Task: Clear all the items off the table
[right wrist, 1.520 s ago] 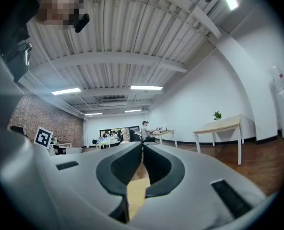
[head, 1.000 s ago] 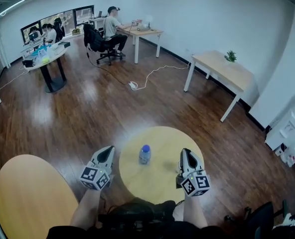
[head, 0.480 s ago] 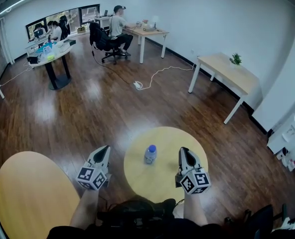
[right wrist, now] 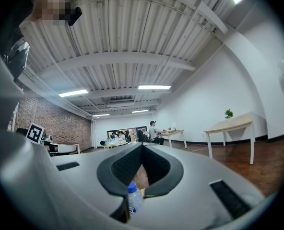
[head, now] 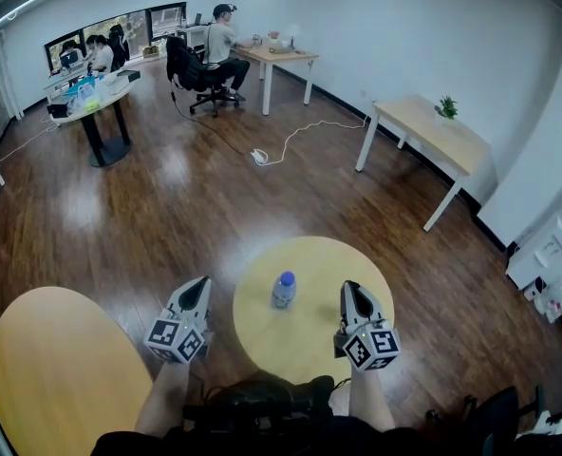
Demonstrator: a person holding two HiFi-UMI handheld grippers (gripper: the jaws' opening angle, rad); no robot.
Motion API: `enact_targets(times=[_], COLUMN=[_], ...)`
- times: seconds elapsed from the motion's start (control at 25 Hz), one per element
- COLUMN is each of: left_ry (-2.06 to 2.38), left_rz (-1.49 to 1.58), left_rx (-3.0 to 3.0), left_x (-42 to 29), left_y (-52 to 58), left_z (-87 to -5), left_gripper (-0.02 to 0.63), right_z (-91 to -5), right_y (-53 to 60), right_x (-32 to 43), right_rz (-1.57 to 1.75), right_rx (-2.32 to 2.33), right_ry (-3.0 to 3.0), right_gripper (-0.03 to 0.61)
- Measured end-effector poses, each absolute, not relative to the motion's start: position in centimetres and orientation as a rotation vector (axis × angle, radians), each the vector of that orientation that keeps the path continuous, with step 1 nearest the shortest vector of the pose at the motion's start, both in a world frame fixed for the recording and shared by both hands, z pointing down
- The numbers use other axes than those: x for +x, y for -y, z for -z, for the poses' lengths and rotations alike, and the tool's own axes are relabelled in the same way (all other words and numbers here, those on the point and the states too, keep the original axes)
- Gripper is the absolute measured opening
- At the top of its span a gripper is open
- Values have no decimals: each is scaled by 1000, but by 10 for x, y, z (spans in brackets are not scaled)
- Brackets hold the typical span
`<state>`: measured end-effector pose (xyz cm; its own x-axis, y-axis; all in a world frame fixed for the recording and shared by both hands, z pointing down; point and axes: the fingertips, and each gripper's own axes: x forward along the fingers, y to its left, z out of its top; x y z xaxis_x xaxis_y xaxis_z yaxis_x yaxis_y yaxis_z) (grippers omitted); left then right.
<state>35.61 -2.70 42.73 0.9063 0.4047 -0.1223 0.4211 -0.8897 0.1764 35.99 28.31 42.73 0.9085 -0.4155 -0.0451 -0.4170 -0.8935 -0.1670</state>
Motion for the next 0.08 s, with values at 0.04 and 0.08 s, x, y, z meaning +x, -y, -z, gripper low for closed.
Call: enact_targets(times=[0.04,0.08], left_ry=[-626,-624], left_rz=[117,112], left_rx=[2874,2877], left_x=[356,356], left_y=[27,26], left_z=[-429,-432], left_gripper=[17,17], right_z=[-430,-433], right_y=[-284,-284], right_x=[360,360], right_rz=[-7,-2], right_rx=[-2897,-2895], right_ry=[-636,-636], right_gripper=[2,2])
